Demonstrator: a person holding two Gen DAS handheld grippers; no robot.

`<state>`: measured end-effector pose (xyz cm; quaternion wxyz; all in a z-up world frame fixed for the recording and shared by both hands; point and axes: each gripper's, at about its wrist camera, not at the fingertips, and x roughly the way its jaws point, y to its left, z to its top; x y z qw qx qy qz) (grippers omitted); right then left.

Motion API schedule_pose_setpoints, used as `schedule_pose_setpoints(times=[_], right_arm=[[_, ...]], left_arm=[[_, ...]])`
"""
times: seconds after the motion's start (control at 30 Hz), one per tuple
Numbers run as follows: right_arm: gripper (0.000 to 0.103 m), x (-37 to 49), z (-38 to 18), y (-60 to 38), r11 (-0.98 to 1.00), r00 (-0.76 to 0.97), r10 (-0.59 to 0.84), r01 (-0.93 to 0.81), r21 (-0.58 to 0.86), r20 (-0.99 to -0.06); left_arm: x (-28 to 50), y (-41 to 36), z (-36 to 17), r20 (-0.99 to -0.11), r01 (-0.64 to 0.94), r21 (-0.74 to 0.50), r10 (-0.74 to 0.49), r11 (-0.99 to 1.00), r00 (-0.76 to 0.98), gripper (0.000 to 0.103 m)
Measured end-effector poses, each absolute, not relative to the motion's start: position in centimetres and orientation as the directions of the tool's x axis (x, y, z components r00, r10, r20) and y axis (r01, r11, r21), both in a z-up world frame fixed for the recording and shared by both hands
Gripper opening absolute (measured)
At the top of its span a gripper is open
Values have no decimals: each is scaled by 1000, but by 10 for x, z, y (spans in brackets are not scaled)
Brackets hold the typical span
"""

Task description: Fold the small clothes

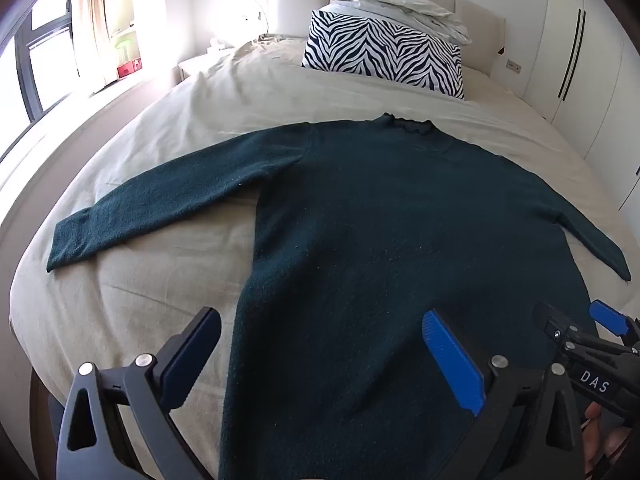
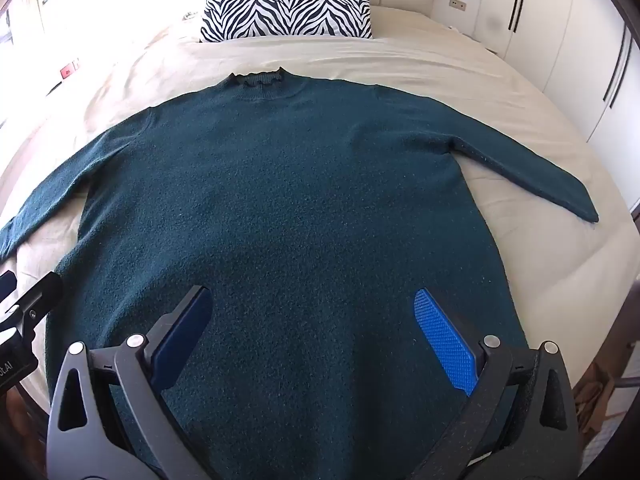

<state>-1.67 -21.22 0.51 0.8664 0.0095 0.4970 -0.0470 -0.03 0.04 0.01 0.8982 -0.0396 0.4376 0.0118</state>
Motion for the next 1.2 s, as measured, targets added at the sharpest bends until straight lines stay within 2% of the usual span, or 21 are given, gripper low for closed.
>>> schedule_pose_setpoints(times=[1.2], right_arm=[[103,-18,8,-214,995,509,-81,90,-41,-857]], left_arm=[[-2,2,-3,-792,-58,-40,4,998,611,103]])
